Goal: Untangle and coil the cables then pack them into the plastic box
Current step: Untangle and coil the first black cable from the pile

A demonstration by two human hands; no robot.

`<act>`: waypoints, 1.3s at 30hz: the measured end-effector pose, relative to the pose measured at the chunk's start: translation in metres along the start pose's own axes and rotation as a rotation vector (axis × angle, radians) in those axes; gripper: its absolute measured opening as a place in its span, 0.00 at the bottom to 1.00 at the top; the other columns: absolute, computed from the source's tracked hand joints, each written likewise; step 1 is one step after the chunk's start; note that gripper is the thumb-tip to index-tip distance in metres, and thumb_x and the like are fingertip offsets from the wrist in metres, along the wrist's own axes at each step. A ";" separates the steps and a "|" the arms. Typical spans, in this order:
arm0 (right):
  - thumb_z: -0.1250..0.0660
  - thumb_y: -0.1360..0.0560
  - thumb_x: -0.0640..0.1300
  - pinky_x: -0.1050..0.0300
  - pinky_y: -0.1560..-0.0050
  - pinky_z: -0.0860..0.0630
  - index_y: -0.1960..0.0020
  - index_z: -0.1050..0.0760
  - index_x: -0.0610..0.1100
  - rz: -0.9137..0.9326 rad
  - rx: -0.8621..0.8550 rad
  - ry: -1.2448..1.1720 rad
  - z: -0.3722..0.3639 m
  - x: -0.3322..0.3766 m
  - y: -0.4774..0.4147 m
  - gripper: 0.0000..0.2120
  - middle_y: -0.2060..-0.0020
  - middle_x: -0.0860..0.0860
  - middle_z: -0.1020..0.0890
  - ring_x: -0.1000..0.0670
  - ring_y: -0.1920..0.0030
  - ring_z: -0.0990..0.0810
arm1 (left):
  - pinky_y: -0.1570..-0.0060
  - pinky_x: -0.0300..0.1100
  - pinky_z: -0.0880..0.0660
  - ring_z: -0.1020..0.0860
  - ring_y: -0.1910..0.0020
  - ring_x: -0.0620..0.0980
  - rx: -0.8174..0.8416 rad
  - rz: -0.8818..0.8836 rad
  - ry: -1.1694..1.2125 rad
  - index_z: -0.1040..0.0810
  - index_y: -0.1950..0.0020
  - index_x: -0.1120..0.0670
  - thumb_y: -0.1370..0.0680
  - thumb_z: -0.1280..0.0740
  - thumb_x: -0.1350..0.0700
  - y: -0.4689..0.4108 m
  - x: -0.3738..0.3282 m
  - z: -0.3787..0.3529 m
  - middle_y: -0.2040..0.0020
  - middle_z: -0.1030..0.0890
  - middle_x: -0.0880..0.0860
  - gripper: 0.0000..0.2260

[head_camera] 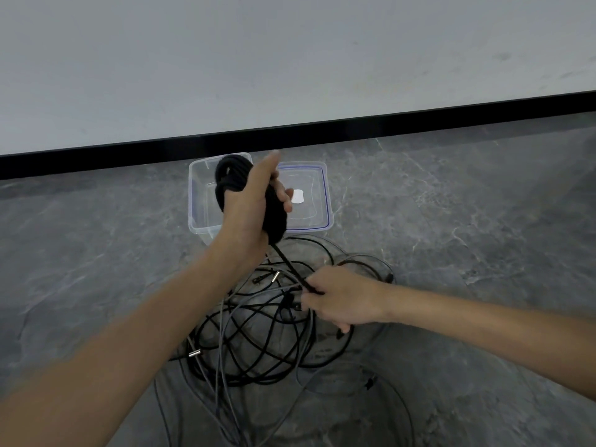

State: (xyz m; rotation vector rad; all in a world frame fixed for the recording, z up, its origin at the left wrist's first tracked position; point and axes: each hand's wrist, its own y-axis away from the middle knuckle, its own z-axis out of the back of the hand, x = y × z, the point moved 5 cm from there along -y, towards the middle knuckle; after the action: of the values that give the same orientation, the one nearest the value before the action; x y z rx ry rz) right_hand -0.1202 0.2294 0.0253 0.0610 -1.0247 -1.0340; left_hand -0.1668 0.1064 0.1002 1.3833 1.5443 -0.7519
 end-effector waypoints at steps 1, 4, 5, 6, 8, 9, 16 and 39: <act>0.43 0.19 0.45 0.66 0.72 0.29 0.57 0.24 0.40 -0.008 0.013 0.033 -0.002 -0.004 0.003 0.14 0.70 0.46 0.23 0.52 0.74 0.26 | 0.59 0.37 0.24 0.32 0.77 0.47 -0.023 -0.015 0.005 0.29 0.65 0.55 0.21 0.35 0.53 -0.004 -0.005 0.005 0.76 0.31 0.50 0.13; 0.42 0.18 0.46 0.69 0.67 0.33 0.59 0.24 0.47 0.080 -0.074 0.162 0.000 -0.006 0.010 0.13 0.70 0.58 0.25 0.59 0.69 0.27 | 0.56 0.38 0.24 0.31 0.76 0.47 -0.058 -0.043 -0.054 0.27 0.67 0.54 0.21 0.34 0.52 -0.010 -0.009 0.021 0.77 0.30 0.50 0.15; 0.42 0.18 0.47 0.68 0.66 0.34 0.59 0.24 0.47 0.120 -0.111 0.177 0.003 -0.001 0.012 0.13 0.70 0.58 0.26 0.60 0.69 0.28 | 0.51 0.40 0.23 0.29 0.75 0.47 -0.048 -0.054 -0.135 0.26 0.70 0.53 0.21 0.34 0.51 -0.010 -0.005 0.026 0.77 0.29 0.50 0.17; 0.41 0.19 0.47 0.67 0.67 0.34 0.59 0.24 0.45 0.163 -0.151 0.199 0.007 0.004 0.014 0.13 0.71 0.58 0.27 0.60 0.70 0.29 | 0.46 0.44 0.24 0.26 0.73 0.48 -0.036 -0.062 -0.256 0.25 0.74 0.52 0.22 0.33 0.49 -0.010 0.000 0.030 0.77 0.27 0.51 0.20; 0.41 0.19 0.48 0.66 0.69 0.35 0.58 0.24 0.42 0.251 -0.231 0.272 0.019 0.019 0.018 0.14 0.72 0.57 0.29 0.60 0.71 0.31 | 0.43 0.47 0.25 0.21 0.66 0.52 -0.001 -0.065 -0.517 0.23 0.75 0.51 0.26 0.31 0.43 -0.006 0.009 0.037 0.74 0.23 0.52 0.20; 0.40 0.19 0.49 0.67 0.69 0.36 0.57 0.24 0.41 0.288 -0.270 0.307 0.026 0.028 0.020 0.14 0.72 0.57 0.30 0.60 0.72 0.32 | 0.44 0.48 0.24 0.20 0.63 0.54 0.038 -0.062 -0.609 0.22 0.72 0.52 0.29 0.30 0.40 -0.004 0.014 0.039 0.72 0.21 0.53 0.19; 0.33 0.22 0.47 0.72 0.62 0.31 0.52 0.16 0.45 0.374 -0.278 0.208 0.065 0.052 0.035 0.09 0.67 0.60 0.20 0.64 0.67 0.24 | 0.47 0.47 0.22 0.17 0.57 0.50 0.337 0.032 -0.810 0.18 0.55 0.52 0.35 0.32 0.32 0.011 0.035 0.032 0.59 0.16 0.53 0.25; 0.26 0.32 0.47 0.69 0.68 0.30 0.59 0.17 0.37 0.489 -0.297 -0.168 0.120 0.068 0.047 0.12 0.72 0.50 0.19 0.59 0.72 0.26 | 0.60 0.40 0.23 0.32 0.81 0.47 0.697 0.549 -0.224 0.27 0.63 0.58 0.34 0.53 0.24 0.057 0.043 -0.013 0.77 0.33 0.51 0.38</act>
State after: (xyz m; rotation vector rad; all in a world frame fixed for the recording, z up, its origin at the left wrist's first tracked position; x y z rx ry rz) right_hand -0.1672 0.2542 0.1607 -0.5042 -0.9617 -0.7369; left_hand -0.1126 0.1475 0.0736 2.0235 0.6716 -1.0905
